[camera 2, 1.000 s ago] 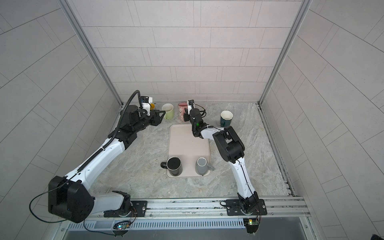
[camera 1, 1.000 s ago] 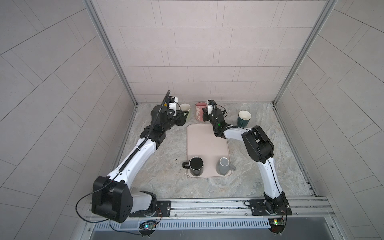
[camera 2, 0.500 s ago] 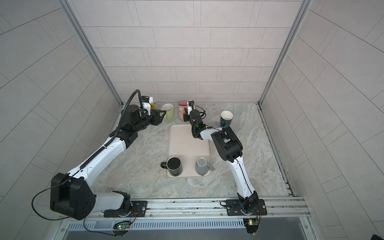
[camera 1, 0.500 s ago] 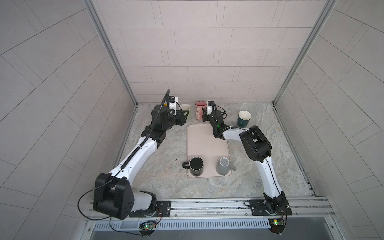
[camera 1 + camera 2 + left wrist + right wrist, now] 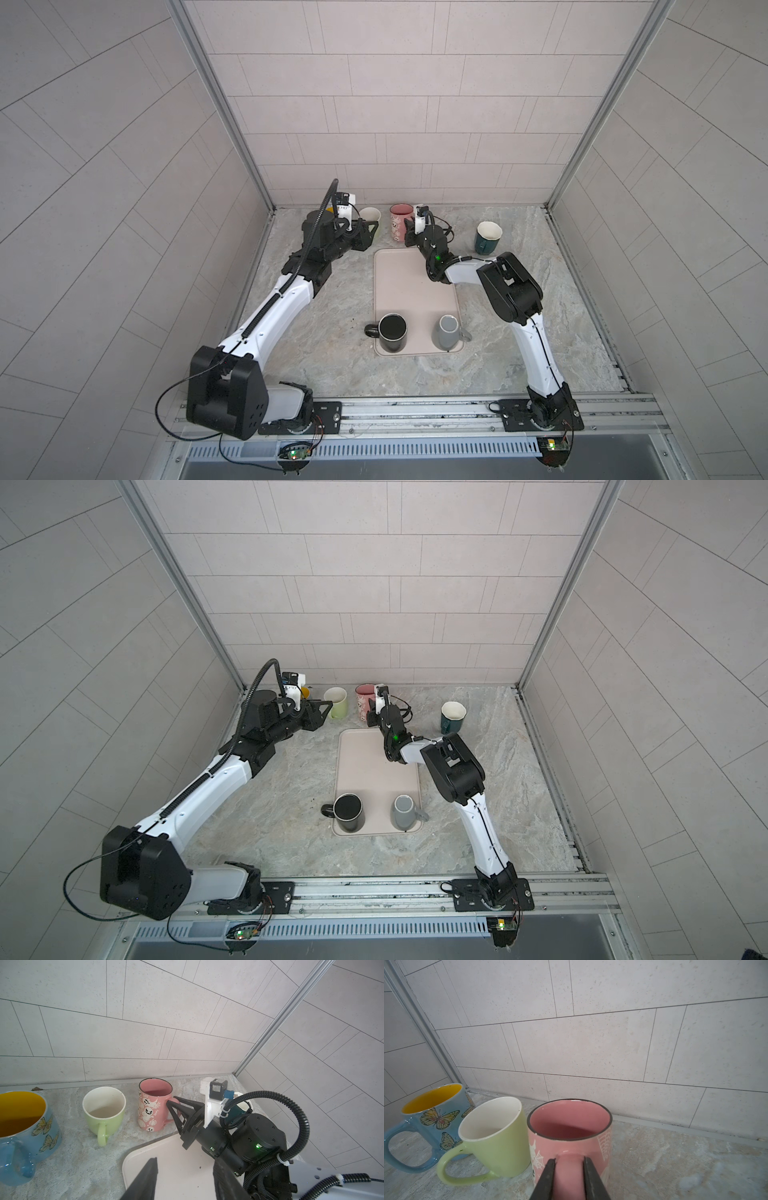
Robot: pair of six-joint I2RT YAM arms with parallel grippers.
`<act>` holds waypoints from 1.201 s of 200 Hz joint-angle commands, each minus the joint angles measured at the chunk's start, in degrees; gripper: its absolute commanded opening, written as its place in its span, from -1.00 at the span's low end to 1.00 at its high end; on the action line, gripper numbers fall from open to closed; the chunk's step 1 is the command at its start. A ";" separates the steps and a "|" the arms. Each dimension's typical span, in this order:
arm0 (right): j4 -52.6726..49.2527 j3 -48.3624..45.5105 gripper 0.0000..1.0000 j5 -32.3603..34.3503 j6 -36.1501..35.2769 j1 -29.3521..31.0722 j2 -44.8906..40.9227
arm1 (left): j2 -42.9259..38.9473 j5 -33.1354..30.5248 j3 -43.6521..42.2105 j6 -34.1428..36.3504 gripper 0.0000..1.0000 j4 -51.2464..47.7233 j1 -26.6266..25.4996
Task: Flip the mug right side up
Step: 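Lower the pink mug upright beside the light green mug with the right gripper, then open the right gripper and withdraw it while the left gripper moves toward the tray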
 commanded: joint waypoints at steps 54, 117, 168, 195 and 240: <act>0.91 -2.70 -0.38 0.66 1.14 0.81 -2.59 | -2.71 1.26 -1.79 -0.52 0.00 1.91 0.29; 2.88 -7.61 -0.06 1.30 2.29 0.89 -6.23 | -5.22 0.93 -2.57 -0.62 0.03 1.46 0.37; 5.05 -17.64 0.16 2.06 2.82 0.87 -16.53 | -8.34 -1.59 1.19 -0.23 0.24 -7.64 0.62; -0.12 -23.49 0.24 2.84 3.70 0.87 -25.79 | -9.14 -4.94 4.72 -0.24 0.50 -17.12 0.87; -20.51 -27.52 0.26 1.29 7.36 0.90 -41.45 | -7.96 -7.65 9.90 -6.26 0.51 -36.83 1.91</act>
